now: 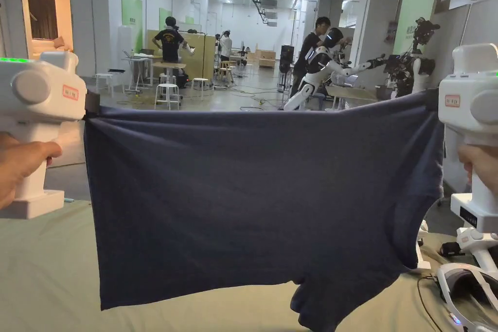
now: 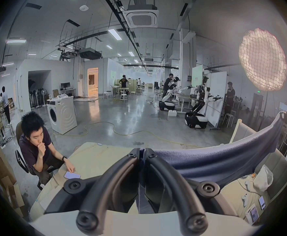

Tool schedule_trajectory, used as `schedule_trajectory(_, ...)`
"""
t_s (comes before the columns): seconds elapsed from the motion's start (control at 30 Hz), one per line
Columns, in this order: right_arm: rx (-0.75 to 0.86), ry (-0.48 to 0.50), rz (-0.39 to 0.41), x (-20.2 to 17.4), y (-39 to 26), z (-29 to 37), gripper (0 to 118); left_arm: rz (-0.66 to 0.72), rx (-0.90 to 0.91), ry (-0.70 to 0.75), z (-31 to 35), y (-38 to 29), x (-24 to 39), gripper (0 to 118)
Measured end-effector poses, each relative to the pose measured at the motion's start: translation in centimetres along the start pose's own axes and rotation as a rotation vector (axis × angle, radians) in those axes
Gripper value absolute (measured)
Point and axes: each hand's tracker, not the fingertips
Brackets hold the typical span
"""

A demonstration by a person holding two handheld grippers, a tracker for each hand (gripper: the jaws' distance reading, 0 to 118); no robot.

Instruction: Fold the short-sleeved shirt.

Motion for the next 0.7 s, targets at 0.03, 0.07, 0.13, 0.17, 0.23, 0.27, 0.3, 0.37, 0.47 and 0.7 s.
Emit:
schedule_trajectory(0.03, -0.009, 0.001, -0.006, 0.0, -1.1, 0.2, 1, 0.001, -0.01, -0.005, -0.1, -1.2, 0.0, 6)
schedule_trajectory(0.07, -0.027, 0.002, -0.011, -0.1, -2.4, 0.6, 1, 0.007, -0.019, -0.012, -0.3, -2.7, 0.0, 6)
schedule_trajectory(0.13, -0.055, 0.004, -0.026, -0.1, -4.9, 1.2, 1, 0.028, -0.043, -0.029, -0.1, -5.5, -0.1, 6)
schedule_trajectory(0.17, -0.07, 0.007, -0.028, -0.1, -6.3, 1.7, 1, 0.038, -0.054, -0.039, 0.0, -7.1, -0.1, 6)
schedule_trajectory(0.23, -0.094, 0.011, -0.035, -0.2, -9.0, 2.9, 1, 0.059, -0.074, -0.052, 0.7, -10.1, -0.2, 6)
schedule_trajectory(0.27, -0.107, 0.013, -0.035, -0.2, -10.3, 3.6, 1, 0.063, -0.089, -0.063, 1.1, -11.7, -0.3, 6)
schedule_trajectory(0.3, -0.114, 0.016, -0.035, -0.1, -11.6, 4.5, 1, 0.073, -0.091, -0.063, 1.6, -13.2, -0.3, 6)
schedule_trajectory(0.37, -0.133, 0.016, -0.042, -0.2, -13.6, 6.3, 1, 0.064, -0.109, -0.075, 2.9, -15.7, -0.2, 6)
schedule_trajectory(0.47, -0.142, 0.018, -0.041, -0.4, -16.2, 9.5, 1, 0.054, -0.112, -0.08, 5.4, -19.3, -0.2, 6)
schedule_trajectory(0.7, -0.2, 0.042, -0.032, -1.4, -21.1, 16.7, 1, 0.106, -0.148, -0.076, 11.5, -26.2, -1.5, 6)
